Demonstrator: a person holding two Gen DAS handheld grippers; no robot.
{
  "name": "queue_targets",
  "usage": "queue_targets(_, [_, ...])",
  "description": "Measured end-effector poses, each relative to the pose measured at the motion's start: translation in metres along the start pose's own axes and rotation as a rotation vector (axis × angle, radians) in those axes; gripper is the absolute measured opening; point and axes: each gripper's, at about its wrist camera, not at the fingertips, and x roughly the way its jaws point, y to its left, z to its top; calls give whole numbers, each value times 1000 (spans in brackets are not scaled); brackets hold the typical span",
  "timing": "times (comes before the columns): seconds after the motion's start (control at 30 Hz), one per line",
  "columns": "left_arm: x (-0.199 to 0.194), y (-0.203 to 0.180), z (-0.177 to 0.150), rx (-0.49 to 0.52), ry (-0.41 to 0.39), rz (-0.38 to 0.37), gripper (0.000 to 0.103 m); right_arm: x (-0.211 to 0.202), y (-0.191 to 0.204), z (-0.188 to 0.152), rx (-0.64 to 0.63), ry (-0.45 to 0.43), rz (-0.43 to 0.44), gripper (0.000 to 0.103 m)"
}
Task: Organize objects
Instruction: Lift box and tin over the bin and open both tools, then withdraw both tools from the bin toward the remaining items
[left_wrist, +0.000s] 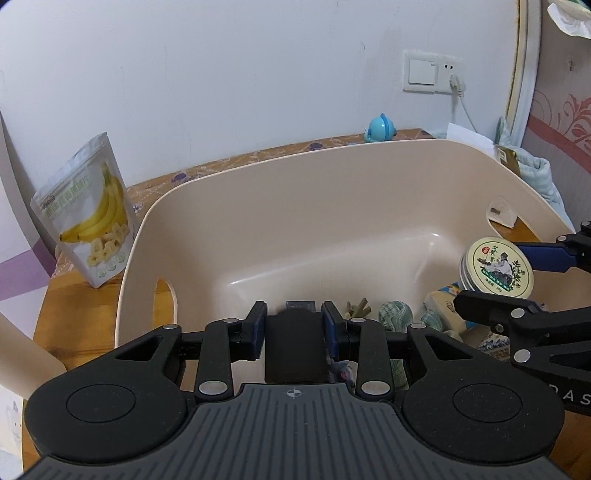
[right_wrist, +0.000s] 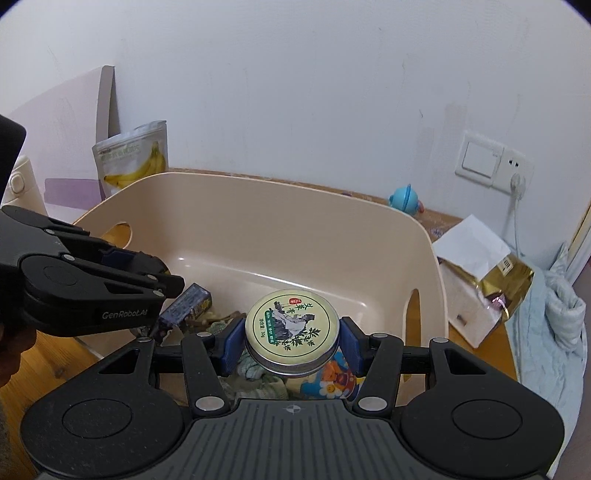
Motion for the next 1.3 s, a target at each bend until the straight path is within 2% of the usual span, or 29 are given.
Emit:
queue_targets(0.07, [-2, -1, 0, 6, -6, 2, 34, -1, 1, 0, -5, 0, -7, 52])
queue_targets(0.17, [-5, -1, -1, 3, -14, 2, 40, -4, 1, 0, -6, -10, -10, 61])
queue_targets(0.33, [-19, 4, -1, -27, -54, 8, 69, -15, 3, 1, -10, -34, -14, 70])
queue_targets(0.5, [-42, 8, -2, -29, -105, 43, 82, -32, 3, 1, -3, -71, -14, 83])
queue_targets(0.6, [-55, 10, -6, -21, -119, 56, 84, -44, 2, 2, 1, -99, -15, 94])
queue_targets(0.77, [-77, 13, -18, -30, -154, 88, 85, -64, 6, -2, -24, -120, -5, 103])
queue_targets(0.97, [-101, 22, -36, -56, -158, 79, 86, -76, 17, -16, -70, -105, -14, 103])
queue_targets(1.3, [-132, 32, -66, -80, -163, 72, 89, -93, 18, -43, -67, -82, -8, 103])
